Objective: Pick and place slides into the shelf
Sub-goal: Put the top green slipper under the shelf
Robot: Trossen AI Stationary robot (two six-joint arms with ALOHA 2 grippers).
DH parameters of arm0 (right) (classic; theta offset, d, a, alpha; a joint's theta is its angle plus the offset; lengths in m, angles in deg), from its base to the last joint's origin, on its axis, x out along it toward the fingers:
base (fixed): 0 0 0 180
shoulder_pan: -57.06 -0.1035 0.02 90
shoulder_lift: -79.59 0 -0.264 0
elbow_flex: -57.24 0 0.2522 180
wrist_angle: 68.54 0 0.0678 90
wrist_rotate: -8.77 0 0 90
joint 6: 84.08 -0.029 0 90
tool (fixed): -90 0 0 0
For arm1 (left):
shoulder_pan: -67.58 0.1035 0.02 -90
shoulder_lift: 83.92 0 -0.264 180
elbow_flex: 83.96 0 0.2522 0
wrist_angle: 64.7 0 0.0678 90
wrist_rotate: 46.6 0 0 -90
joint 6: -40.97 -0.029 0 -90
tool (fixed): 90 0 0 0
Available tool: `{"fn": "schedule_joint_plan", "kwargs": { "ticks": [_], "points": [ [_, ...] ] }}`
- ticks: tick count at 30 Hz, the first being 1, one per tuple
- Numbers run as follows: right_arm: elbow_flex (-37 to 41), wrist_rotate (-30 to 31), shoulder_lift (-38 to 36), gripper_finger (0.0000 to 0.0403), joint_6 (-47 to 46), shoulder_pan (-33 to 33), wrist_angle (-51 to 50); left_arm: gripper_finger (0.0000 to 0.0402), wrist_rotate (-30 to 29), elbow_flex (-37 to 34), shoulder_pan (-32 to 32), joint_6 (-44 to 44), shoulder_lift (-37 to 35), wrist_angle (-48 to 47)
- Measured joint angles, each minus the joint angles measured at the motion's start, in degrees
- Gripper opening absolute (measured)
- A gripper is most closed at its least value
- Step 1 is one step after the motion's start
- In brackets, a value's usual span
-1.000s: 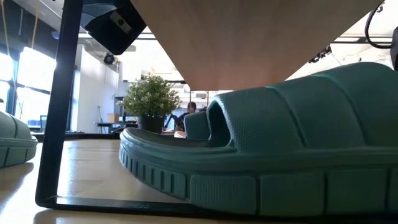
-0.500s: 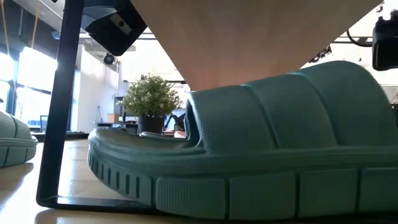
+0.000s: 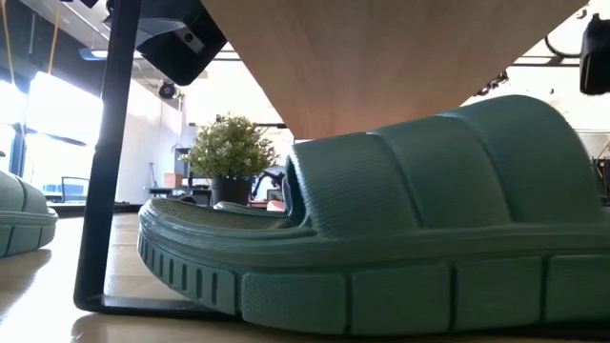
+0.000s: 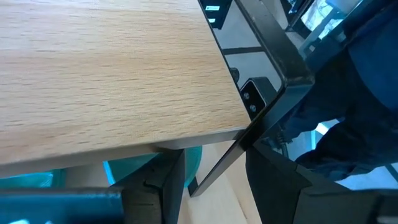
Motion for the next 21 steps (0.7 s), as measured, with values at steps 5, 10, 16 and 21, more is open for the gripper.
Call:
{"fn": "schedule_joint_plan", "kwargs": {
  "ticks": [5,10,16,21],
  "points": [
    [-0.02,-3.27,-2.18,0.0000,2.66,-2.24,-1.27,0.0149,-0.66,-0.02,0.02,-0.24,-1.19,-1.54],
    [-0.02,-7.75,-2.20,0.0000,4.80,-5.27,-0.96,0.0150,0.46,-0.02,0.04,-0.22,-1.46,-1.50],
    [-0.02,-6.62,-1.58,0.0000,5.68,-7.20,-0.01,0.0150,2.26,-0.02,0.04,-0.74,-1.64,-3.25],
    [-0.02,-9.06,2.98,0.0000,7.19,-7.49,3.52,0.0150,2.91,-0.01,0.02,-0.94,-2.07,-6.50]
  ]
}}
